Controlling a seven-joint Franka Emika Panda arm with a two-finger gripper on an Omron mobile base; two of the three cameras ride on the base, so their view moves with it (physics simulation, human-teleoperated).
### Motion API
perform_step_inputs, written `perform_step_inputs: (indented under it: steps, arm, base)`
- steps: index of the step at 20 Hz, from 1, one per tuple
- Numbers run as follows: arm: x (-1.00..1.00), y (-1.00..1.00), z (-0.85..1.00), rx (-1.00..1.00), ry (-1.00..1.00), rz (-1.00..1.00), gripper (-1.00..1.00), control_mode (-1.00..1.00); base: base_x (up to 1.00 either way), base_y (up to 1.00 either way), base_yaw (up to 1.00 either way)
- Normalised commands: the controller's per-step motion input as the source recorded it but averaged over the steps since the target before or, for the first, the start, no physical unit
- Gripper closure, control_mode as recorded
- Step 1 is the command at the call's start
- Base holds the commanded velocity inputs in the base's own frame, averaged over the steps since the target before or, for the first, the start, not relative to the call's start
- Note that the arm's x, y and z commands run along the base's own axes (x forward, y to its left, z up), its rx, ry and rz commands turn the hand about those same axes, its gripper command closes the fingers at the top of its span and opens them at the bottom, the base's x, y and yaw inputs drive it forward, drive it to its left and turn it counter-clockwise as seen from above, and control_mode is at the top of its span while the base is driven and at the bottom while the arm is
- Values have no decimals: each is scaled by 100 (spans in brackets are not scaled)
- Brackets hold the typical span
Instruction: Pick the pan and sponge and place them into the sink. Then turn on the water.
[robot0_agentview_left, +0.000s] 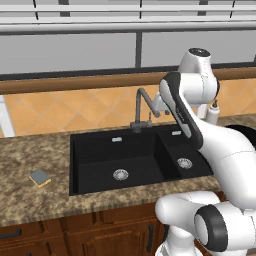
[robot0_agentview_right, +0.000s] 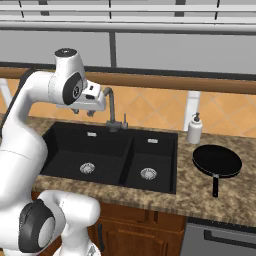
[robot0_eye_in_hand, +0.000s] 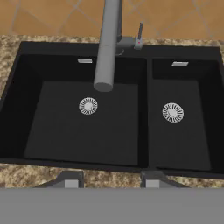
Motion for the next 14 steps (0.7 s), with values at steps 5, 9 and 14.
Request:
perform_step_inputs:
  steps: [5,9,14]
  arm:
    - [-8,-12,0,0,-9,0,-100,-100]
    - [-27,-42,-6,0,-11,0,-100,-100]
    - [-32,-56,-27,0,-2,0,-100,-100]
  base:
    - [0,0,0]
    - [0,0,0]
    - [0,0,0]
